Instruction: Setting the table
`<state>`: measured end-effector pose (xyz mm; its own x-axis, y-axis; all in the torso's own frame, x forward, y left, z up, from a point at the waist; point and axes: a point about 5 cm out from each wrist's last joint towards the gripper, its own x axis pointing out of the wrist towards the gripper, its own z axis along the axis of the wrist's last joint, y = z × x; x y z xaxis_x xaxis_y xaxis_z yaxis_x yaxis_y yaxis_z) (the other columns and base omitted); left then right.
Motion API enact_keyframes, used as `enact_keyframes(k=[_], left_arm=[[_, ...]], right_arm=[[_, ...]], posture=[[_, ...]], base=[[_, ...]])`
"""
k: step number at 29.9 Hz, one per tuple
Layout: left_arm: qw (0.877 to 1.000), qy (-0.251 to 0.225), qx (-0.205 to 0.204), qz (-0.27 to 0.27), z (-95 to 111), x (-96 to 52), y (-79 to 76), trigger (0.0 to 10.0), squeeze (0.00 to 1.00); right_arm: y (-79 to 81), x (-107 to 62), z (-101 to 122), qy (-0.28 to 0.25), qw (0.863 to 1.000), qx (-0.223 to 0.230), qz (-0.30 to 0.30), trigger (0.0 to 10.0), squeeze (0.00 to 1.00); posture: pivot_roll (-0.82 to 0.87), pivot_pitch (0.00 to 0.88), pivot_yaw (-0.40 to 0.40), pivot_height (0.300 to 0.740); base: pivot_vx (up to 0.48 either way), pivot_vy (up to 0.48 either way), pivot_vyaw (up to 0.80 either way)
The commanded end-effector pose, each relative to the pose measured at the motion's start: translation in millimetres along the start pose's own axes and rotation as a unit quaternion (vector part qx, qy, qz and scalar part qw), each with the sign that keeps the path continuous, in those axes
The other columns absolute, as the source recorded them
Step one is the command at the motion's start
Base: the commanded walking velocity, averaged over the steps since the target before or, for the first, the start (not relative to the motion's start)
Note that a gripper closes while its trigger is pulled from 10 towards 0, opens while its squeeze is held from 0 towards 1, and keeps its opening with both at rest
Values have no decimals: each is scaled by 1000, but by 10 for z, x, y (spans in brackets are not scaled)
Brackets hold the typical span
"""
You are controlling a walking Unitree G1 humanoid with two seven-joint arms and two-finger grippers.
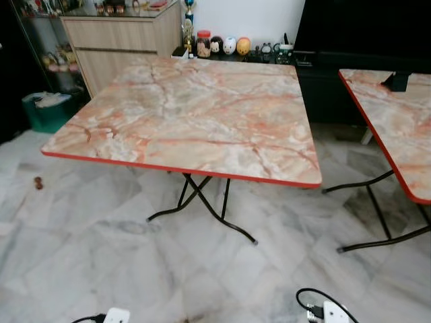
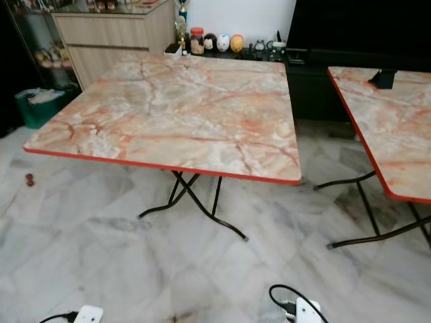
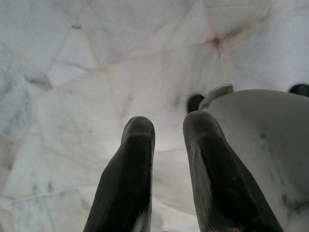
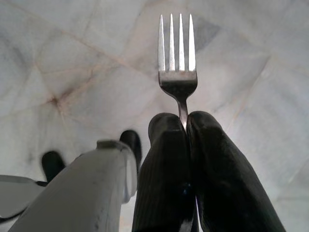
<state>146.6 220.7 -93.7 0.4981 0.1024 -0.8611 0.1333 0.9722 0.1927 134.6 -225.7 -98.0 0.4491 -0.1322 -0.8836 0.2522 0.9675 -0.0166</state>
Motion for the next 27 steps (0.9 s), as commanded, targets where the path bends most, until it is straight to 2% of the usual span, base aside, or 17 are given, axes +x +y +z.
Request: enact_keyframes(k=[1, 27], left_arm=[[1000, 12, 2, 7, -54, -12, 62, 10000, 0], [1000, 10, -3, 4, -40, -9, 57, 10000, 0]], right_arm=[[75, 13, 64, -12, 1000, -3, 13, 10000, 0], [67, 14, 70, -9, 1000, 0, 10, 10000, 0]], posture=[[54, 0, -33, 727], [57, 0, -37, 727]], base=[[0, -274, 544], [0, -271, 28]])
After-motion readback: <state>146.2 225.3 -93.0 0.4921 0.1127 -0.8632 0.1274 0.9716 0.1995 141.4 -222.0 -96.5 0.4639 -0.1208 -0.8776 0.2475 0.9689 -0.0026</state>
